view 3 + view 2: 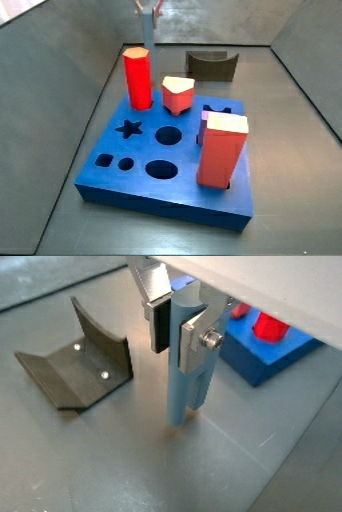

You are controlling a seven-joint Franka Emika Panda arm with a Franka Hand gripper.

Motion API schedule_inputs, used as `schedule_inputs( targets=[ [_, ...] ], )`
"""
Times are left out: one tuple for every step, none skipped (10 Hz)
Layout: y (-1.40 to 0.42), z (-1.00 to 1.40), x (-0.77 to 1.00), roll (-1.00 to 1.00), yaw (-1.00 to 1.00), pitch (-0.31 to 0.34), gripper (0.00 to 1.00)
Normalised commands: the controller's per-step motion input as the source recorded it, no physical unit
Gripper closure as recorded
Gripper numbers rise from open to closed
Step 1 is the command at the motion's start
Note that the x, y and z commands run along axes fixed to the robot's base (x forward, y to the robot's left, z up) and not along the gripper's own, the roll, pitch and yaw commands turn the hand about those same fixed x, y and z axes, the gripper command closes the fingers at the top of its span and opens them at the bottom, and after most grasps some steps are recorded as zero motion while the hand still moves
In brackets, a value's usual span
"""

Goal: Pick up the square-circle object. Move up. Rotate the square-circle object. Place the square-circle object on the fixture. Regrasp the square-circle object. Move to above the board. Insert the square-circle object.
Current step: Move to above the board.

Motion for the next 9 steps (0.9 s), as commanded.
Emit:
schedule_inputs(
  targets=[
    [-0.10,1.00,-0.03,-0.13,0.07,0.009,1.00],
    [-0.09,1.00,-0.03,-0.13,0.05,0.021,1.00],
    [-0.08,1.00,-0.02,-0.12,0.03,0.031,1.00],
    [-0.07,1.00,-0.02,-0.13,0.01,0.044,1.00],
    [-0.06,1.00,-0.01,-0.13,0.01,0.051,1.00],
    [-0.05,0.92,-0.01,-0.14,0.00,0.052,1.00],
    [-0.02,0.72,-0.01,-0.14,-0.01,0.047,1.00],
    [-0.02,0.57,-0.01,-0.13,-0.01,0.048,1.00],
    [-0.01,0.42,0.00,-0.14,-0.02,0.048,1.00]
  ],
)
